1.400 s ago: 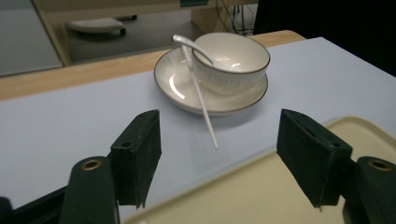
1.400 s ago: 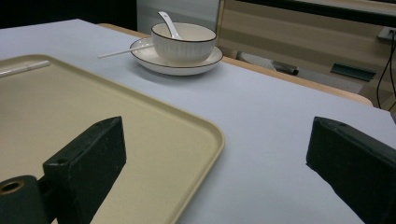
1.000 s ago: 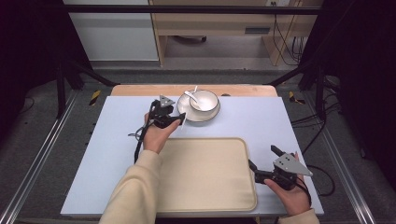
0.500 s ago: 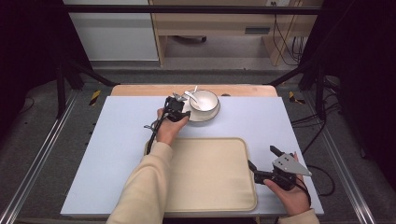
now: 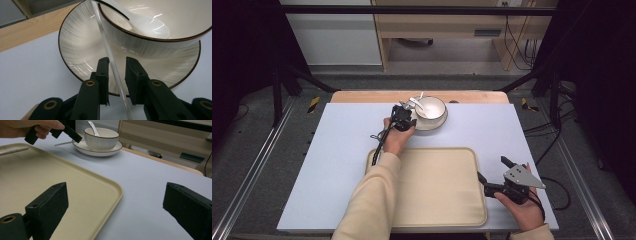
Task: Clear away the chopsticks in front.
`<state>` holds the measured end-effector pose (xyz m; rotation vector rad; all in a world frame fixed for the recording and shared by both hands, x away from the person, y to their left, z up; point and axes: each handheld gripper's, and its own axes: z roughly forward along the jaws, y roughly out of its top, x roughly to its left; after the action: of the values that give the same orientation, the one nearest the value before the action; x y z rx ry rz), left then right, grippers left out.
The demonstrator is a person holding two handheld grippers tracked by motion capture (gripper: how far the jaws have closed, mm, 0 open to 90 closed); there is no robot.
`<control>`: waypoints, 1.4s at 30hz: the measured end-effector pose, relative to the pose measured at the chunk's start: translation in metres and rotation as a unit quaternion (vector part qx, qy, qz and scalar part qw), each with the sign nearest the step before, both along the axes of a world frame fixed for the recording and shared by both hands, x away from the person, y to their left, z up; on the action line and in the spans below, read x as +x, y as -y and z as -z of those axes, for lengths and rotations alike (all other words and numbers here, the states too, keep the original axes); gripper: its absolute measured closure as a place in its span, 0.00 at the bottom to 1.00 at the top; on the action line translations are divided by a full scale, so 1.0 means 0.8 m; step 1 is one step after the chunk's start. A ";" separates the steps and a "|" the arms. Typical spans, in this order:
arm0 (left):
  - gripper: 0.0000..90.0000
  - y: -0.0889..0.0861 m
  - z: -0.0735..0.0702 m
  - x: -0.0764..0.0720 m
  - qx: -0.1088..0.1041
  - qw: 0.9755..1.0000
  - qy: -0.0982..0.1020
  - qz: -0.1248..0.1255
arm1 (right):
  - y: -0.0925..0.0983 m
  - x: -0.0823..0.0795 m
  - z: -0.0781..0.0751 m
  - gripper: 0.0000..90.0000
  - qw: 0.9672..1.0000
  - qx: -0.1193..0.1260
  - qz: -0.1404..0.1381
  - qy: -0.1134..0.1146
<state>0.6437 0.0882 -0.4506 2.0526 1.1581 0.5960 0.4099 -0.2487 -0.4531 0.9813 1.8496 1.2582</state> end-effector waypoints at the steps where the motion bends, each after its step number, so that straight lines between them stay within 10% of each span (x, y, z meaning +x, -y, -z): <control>1: 0.82 0.000 0.000 0.000 -0.002 1.000 -0.001 -0.002 | 0.000 0.000 0.000 0.07 1.000 0.000 0.000 0.000; 27: 0.95 -0.010 0.000 0.002 -0.007 0.998 0.002 -0.055 | 0.000 0.000 0.001 0.07 1.000 -0.004 -0.002 -0.001; 42: 0.95 -0.069 -0.036 -0.068 -0.057 0.992 0.022 -0.107 | -0.004 0.001 0.002 0.07 1.000 -0.007 -0.005 -0.002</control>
<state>0.5893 0.1430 -0.4217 1.8239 1.3637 0.6580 0.4106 -0.2453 -0.4544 0.9690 1.8658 1.2493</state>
